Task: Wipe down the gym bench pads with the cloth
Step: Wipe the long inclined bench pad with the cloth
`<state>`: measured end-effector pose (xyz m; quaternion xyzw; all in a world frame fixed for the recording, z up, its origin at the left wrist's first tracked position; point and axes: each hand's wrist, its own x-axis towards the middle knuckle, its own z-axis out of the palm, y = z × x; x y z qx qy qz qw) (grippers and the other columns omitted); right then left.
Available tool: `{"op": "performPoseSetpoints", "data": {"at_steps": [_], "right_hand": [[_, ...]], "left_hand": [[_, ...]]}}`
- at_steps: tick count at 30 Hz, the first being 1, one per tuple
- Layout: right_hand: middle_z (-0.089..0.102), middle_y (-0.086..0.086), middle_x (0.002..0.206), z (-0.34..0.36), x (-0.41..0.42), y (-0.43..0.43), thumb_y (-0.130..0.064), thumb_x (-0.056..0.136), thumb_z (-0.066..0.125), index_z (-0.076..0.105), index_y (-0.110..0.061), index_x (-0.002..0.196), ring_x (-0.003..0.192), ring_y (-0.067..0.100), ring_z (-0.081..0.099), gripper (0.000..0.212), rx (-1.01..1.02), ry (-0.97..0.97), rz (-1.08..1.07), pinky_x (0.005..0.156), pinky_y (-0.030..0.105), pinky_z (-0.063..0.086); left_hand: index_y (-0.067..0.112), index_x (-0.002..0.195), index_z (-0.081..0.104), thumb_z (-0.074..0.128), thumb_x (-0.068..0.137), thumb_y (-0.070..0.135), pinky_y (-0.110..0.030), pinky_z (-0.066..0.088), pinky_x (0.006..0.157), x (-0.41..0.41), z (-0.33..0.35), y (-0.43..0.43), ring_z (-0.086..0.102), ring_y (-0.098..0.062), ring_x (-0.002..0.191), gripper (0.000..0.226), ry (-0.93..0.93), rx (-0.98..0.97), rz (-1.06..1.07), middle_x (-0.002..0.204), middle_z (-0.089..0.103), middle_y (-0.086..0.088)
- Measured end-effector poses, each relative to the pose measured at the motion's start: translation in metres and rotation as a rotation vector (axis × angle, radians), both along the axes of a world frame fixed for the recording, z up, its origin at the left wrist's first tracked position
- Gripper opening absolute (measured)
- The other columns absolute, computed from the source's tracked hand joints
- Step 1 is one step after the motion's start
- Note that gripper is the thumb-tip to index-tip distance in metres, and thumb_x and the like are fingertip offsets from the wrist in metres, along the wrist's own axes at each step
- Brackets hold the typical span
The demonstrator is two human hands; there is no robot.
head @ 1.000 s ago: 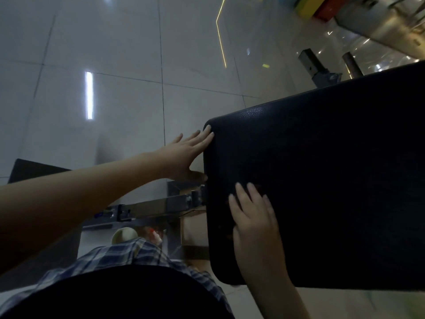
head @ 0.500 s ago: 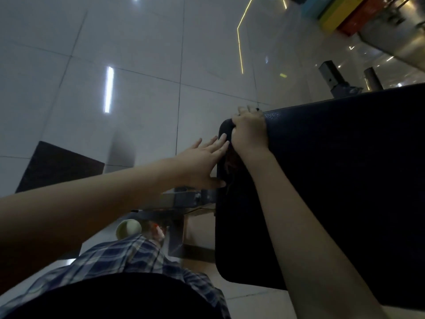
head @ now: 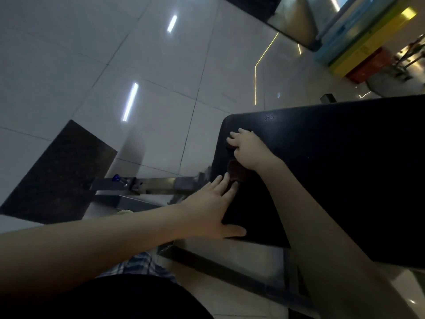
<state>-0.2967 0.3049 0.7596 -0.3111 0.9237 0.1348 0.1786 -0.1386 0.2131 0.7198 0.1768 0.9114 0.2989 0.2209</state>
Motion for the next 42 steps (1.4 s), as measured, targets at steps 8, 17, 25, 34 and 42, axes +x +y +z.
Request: {"op": "performPoseSetpoints", "data": {"at_steps": [8,17,25,34,42], "right_hand": [[0.017,-0.001,0.162,0.017,0.057,0.026,-0.004,0.098,0.036,0.030,-0.016,0.152,0.150,0.019,0.006,0.055,0.098,-0.233,0.190,0.120,0.039,0.004],[0.025,0.005,0.160,-0.011,0.042,0.014,-0.010,0.099,0.035,0.038,-0.014,0.148,0.148,0.023,0.015,0.049,0.020,-0.015,0.179,0.119,0.039,0.013],[0.051,0.008,0.138,-0.037,-0.030,-0.038,-0.009,0.094,0.041,0.060,-0.012,0.127,0.132,0.027,0.036,0.038,0.017,0.213,0.019,0.110,0.035,0.027],[0.050,0.009,0.136,-0.039,-0.052,-0.055,-0.004,0.095,0.039,0.059,-0.011,0.125,0.130,0.026,0.040,0.037,-0.028,0.252,-0.102,0.113,0.034,0.027],[0.026,0.004,0.159,-0.001,0.015,0.013,-0.008,0.096,0.036,0.038,-0.014,0.148,0.148,0.022,0.016,0.052,0.014,-0.001,0.112,0.118,0.037,0.011]], "left_hand": [[0.021,0.158,-0.002,0.038,0.102,0.050,-0.034,0.015,0.119,0.043,0.005,0.026,-0.012,-0.020,0.151,0.074,-0.026,0.126,0.195,0.163,-0.019,-0.007],[0.006,0.157,-0.002,0.055,0.092,0.058,-0.027,-0.009,0.115,0.011,-0.007,0.021,-0.015,-0.028,0.150,0.101,0.027,0.150,0.244,0.162,-0.015,-0.020],[0.008,0.157,-0.004,0.071,0.073,0.067,-0.031,0.008,0.121,-0.041,-0.007,-0.009,-0.005,-0.022,0.151,0.127,-0.027,0.118,0.143,0.164,-0.010,-0.008],[0.003,0.153,-0.018,0.058,0.072,0.079,-0.032,0.003,0.121,-0.047,-0.009,-0.010,-0.014,-0.025,0.151,0.134,-0.071,-0.051,0.063,0.162,-0.020,-0.015],[0.003,0.154,-0.014,0.061,0.073,0.075,-0.032,0.004,0.120,-0.045,-0.001,-0.008,-0.014,-0.028,0.151,0.132,-0.079,-0.038,0.061,0.159,-0.026,-0.019]]}}
